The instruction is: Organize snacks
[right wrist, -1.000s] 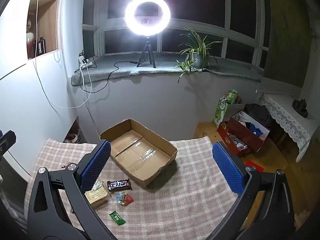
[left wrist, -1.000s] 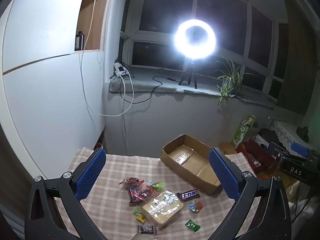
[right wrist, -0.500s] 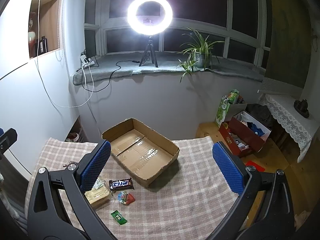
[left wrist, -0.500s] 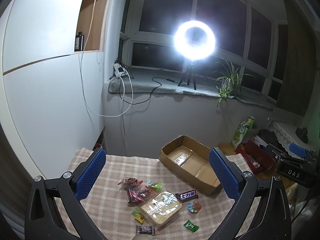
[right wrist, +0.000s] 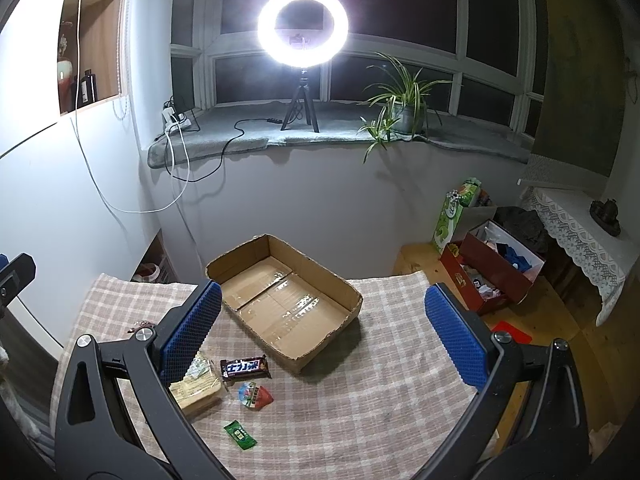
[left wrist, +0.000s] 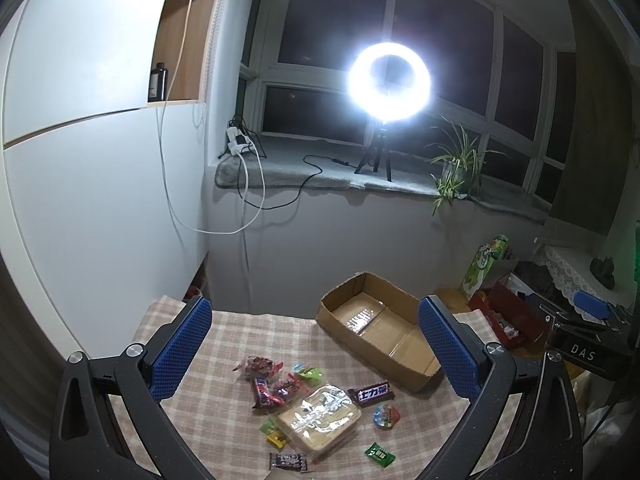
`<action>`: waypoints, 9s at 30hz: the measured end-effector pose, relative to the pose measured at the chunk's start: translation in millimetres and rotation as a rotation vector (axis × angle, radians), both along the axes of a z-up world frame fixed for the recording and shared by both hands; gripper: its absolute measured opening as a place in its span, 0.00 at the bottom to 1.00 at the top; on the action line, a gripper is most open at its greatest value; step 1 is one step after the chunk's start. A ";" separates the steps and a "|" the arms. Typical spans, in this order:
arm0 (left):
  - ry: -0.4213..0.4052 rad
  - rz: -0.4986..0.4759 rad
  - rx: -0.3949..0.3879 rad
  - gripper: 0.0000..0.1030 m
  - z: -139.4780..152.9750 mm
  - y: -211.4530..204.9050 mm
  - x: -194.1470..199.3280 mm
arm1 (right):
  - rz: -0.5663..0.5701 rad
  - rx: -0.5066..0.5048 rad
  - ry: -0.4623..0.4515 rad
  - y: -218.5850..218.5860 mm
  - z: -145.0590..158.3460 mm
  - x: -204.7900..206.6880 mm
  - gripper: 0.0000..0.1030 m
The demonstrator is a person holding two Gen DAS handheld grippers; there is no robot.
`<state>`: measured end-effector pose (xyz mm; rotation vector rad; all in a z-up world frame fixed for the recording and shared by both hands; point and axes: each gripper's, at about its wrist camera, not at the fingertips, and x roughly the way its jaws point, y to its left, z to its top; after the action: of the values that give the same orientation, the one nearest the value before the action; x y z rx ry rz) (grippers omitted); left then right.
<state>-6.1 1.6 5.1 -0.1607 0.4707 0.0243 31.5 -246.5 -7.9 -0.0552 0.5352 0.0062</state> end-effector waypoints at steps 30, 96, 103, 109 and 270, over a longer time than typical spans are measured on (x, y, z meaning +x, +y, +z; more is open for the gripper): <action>0.003 -0.011 0.003 0.99 -1.7 -6.9 0.9 | 0.002 0.006 0.021 -0.6 -7.6 4.4 1.00; 0.617 -0.051 -0.547 0.50 -226.0 52.2 44.5 | 0.560 0.162 0.777 114.6 -245.2 121.6 0.73; 0.624 -0.064 -0.555 0.49 -233.5 49.1 46.7 | 0.585 0.222 0.836 124.6 -257.0 128.3 0.65; 0.622 -0.094 -0.531 0.43 -232.7 42.8 51.2 | 0.581 0.249 0.860 125.0 -256.4 124.4 0.65; 0.566 -0.159 -0.170 0.08 -237.0 8.8 10.6 | 0.470 -0.020 0.704 58.9 -241.4 46.0 0.21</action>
<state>4.5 10.4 -231.9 -0.2851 1.0501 -0.1300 77.5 -187.6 -249.3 -0.2018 1.2159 0.4940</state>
